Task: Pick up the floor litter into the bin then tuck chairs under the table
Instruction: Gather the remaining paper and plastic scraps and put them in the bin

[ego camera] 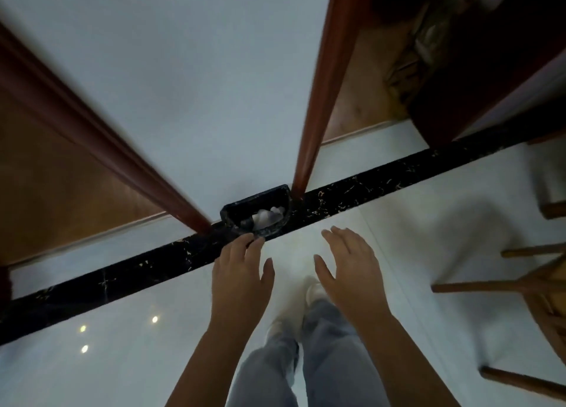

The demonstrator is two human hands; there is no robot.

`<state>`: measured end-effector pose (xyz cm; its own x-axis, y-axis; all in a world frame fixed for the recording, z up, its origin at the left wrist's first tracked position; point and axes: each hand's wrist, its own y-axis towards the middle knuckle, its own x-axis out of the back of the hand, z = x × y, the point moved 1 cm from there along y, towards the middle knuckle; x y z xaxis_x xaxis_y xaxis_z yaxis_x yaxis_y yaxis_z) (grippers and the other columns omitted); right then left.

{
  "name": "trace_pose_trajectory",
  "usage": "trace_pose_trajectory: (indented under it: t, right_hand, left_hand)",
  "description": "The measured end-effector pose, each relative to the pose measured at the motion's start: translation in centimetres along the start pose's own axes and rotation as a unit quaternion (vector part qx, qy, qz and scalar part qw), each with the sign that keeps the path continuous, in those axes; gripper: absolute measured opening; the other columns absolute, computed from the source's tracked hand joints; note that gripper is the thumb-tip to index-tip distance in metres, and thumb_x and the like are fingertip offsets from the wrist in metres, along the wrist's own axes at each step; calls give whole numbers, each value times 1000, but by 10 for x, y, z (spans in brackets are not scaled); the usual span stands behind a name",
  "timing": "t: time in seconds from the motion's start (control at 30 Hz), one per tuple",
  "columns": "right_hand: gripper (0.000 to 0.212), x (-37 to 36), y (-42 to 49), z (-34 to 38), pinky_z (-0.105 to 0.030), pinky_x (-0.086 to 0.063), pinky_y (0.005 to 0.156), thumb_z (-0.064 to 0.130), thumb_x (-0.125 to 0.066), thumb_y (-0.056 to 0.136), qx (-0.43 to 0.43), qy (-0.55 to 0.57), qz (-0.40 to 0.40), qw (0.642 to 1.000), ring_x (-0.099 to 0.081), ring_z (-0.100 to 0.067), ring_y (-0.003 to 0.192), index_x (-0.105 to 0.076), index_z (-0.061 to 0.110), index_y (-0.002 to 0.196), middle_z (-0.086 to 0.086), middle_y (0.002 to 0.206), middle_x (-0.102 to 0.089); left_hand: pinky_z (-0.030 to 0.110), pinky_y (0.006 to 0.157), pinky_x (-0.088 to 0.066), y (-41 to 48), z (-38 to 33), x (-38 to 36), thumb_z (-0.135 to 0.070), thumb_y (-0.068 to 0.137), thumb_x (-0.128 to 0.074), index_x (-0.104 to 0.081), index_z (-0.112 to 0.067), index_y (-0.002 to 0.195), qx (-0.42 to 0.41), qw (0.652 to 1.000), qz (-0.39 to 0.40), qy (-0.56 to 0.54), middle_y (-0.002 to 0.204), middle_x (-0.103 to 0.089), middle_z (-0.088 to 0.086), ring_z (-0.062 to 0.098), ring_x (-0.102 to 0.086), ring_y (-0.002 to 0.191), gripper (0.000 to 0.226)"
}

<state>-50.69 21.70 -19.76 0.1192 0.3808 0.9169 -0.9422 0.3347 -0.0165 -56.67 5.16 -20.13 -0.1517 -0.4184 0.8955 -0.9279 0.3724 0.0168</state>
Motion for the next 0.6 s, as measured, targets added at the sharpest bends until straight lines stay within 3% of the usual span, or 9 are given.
trace_pose_trajectory:
  t: [0.17, 0.37, 0.6]
  right_hand:
    - [39, 56, -57, -23, -47, -47, 87, 29, -57, 78, -76, -15, -59, 995, -61, -34, 102, -63, 7, 109, -15, 110, -65]
    - [38, 105, -132, -52, -42, -44, 90, 28, -61, 80, -172, -28, -124, 977, -60, -32, 103, -62, 9, 113, -12, 113, -65]
    - [38, 151, -242, -97, -38, -45, 88, 19, -70, 79, -333, -7, -238, 913, -60, -30, 102, -61, 7, 114, -12, 111, -65]
  left_hand:
    - [40, 83, -46, -27, -38, 27, -30, 84, -41, -64, -1, 104, -55, 998, 5, -44, 103, -65, 17, 33, -59, 94, 42]
    - [46, 80, -50, -39, -101, 46, -32, 83, -40, -64, -3, 104, -219, 972, 64, -54, 107, -63, 15, 34, -58, 96, 43]
    - [46, 79, -51, -68, -204, 36, -30, 83, -41, -64, -3, 104, -394, 909, 132, -40, 108, -63, 15, 34, -59, 97, 41]
